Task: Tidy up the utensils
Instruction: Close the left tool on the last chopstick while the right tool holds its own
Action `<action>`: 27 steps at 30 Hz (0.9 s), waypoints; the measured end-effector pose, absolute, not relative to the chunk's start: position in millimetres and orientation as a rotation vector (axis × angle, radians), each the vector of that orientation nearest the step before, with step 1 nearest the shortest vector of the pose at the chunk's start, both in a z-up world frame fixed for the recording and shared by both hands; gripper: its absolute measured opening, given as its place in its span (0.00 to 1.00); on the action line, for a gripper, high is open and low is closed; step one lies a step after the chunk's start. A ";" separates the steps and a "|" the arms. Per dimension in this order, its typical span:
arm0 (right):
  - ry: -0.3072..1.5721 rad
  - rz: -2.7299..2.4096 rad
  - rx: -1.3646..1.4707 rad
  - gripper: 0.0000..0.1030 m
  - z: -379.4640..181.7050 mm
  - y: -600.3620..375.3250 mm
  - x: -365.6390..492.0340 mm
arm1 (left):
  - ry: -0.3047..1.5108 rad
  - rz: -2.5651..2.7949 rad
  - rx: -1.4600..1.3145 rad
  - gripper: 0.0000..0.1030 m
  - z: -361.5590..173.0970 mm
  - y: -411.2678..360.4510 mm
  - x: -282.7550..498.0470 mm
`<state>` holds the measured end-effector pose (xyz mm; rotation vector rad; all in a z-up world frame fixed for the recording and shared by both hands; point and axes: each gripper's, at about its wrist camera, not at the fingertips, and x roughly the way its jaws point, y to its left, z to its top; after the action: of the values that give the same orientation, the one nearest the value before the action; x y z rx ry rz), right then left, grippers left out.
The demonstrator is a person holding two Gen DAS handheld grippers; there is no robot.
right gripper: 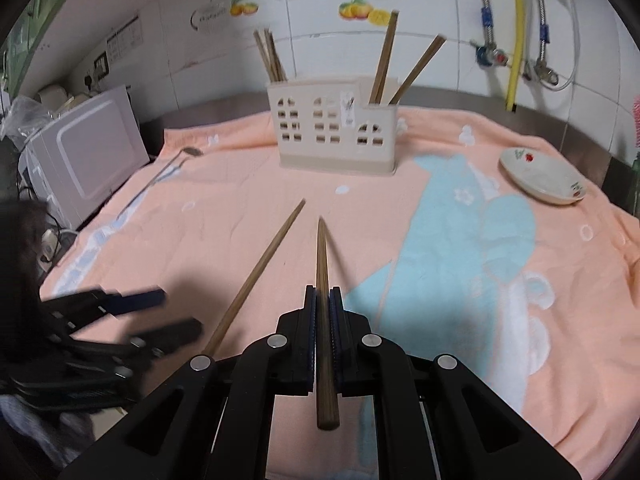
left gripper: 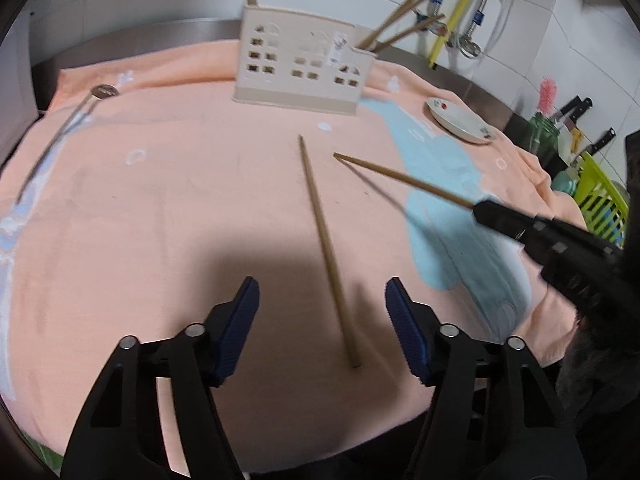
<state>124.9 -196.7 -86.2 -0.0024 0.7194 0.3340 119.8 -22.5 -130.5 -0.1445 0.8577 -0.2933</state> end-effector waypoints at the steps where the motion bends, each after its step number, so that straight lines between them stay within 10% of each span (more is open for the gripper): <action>1: 0.710 0.334 0.000 0.06 -81.8 -199.1 124.2 | 0.861 -0.298 -0.143 0.55 -132.2 -24.4 121.0; 7: 0.662 0.336 0.004 0.06 -62.5 -207.7 122.8 | 0.891 -0.315 -0.155 0.32 -144.6 -38.2 137.0; 27: 0.672 0.332 0.024 0.07 -64.5 -219.1 124.5 | 0.902 -0.220 -0.126 0.06 -142.9 -38.0 151.2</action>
<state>124.5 -219.1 -64.5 0.0243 0.6717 0.3323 151.2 -38.0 -142.9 -0.1262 0.9017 -0.2204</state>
